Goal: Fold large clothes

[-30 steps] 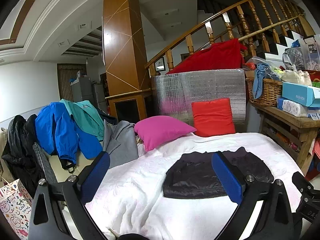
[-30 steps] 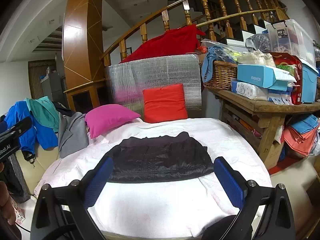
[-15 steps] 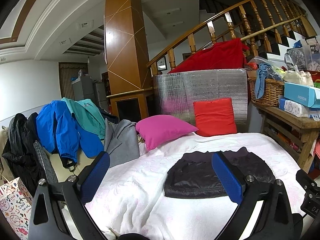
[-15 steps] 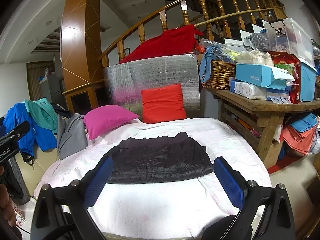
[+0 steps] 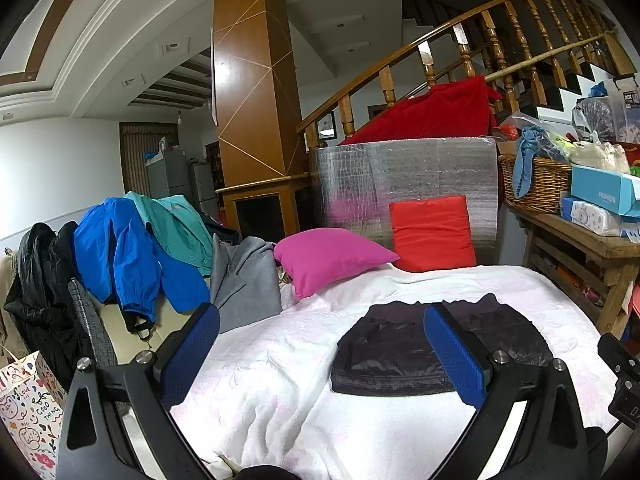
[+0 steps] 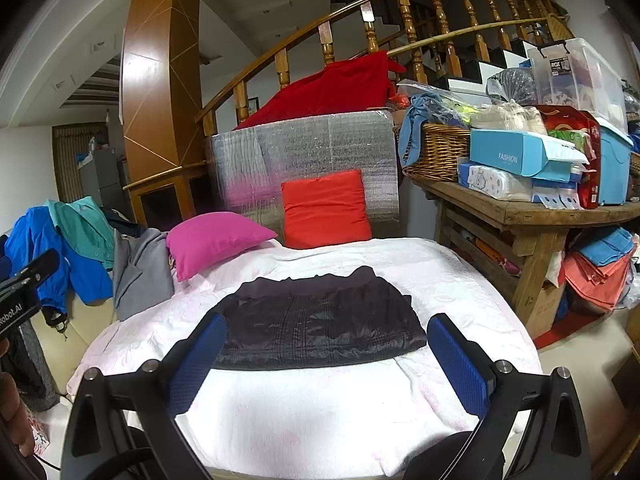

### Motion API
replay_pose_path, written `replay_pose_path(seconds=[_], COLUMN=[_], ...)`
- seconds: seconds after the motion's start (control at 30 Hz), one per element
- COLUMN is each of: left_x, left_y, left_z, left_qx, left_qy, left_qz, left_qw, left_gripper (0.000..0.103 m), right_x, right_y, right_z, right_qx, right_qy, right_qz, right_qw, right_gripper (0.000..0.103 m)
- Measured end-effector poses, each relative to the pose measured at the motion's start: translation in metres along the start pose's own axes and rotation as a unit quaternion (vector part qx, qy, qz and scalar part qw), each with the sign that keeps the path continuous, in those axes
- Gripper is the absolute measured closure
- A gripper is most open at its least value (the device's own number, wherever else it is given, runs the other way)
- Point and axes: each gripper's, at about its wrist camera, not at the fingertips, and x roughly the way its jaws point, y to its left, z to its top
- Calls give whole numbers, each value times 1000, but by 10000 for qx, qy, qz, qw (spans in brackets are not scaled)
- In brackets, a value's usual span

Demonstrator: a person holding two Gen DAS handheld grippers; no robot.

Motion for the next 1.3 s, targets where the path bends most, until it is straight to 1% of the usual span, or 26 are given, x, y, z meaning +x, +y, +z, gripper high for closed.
replay_pose_path(seconds=[0.53, 0.77, 1.3], left_x=[0, 1, 17], left_y=[0, 1, 0], left_z=[-3, -5, -2], left_qx=[-18, -89, -42], left_qy=[6, 34, 194], left_qz=[5, 60, 63], left_qw=[10000, 9999, 9998], left_gripper=[1, 1, 1], right_x=[-5, -4, 22], right_y=[6, 11, 27], right_z=[5, 8, 16], right_qx=[2, -48, -283], right_qy=[-76, -103, 54], right_qz=[-64, -99, -106], right_qw=[10000, 9999, 9995], right_gripper=[1, 1, 1])
